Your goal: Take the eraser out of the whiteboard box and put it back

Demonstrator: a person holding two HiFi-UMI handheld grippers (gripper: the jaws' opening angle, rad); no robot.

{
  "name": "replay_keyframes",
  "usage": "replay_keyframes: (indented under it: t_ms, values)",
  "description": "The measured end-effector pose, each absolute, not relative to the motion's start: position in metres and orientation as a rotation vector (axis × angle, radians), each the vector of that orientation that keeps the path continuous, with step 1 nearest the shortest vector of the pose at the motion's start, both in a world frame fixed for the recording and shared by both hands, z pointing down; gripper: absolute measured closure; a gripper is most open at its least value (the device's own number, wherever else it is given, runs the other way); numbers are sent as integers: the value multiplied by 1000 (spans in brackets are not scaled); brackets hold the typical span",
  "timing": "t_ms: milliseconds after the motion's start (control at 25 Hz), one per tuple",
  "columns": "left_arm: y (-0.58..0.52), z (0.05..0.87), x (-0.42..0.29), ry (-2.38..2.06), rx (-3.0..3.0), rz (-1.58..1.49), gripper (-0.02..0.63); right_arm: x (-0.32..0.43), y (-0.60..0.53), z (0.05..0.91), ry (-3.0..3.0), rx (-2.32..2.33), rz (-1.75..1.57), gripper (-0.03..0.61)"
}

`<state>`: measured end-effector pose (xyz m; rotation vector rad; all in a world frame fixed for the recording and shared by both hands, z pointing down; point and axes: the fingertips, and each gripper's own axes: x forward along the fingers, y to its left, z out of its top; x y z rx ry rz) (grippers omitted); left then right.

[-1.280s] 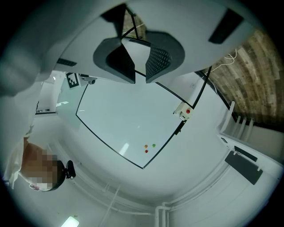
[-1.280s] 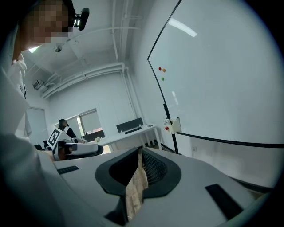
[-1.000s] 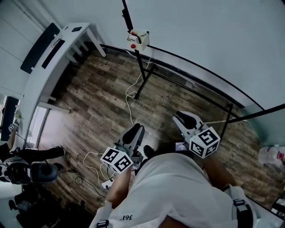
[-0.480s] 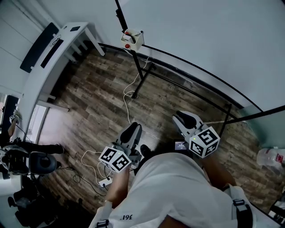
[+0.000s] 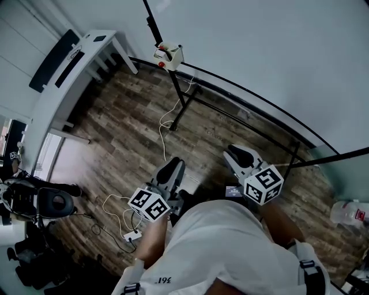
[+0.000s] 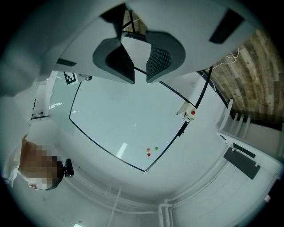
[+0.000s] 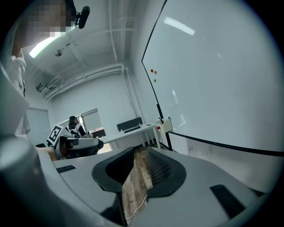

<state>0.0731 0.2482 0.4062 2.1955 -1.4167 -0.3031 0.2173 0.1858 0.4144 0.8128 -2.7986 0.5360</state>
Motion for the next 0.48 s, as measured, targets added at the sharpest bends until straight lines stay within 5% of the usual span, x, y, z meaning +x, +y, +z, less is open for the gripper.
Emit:
replay_keyframes:
  t_ms: [480]
  values:
    - [204, 415, 47, -1421, 2175, -292, 541, 185, 146, 423, -2790, 787, 536, 488]
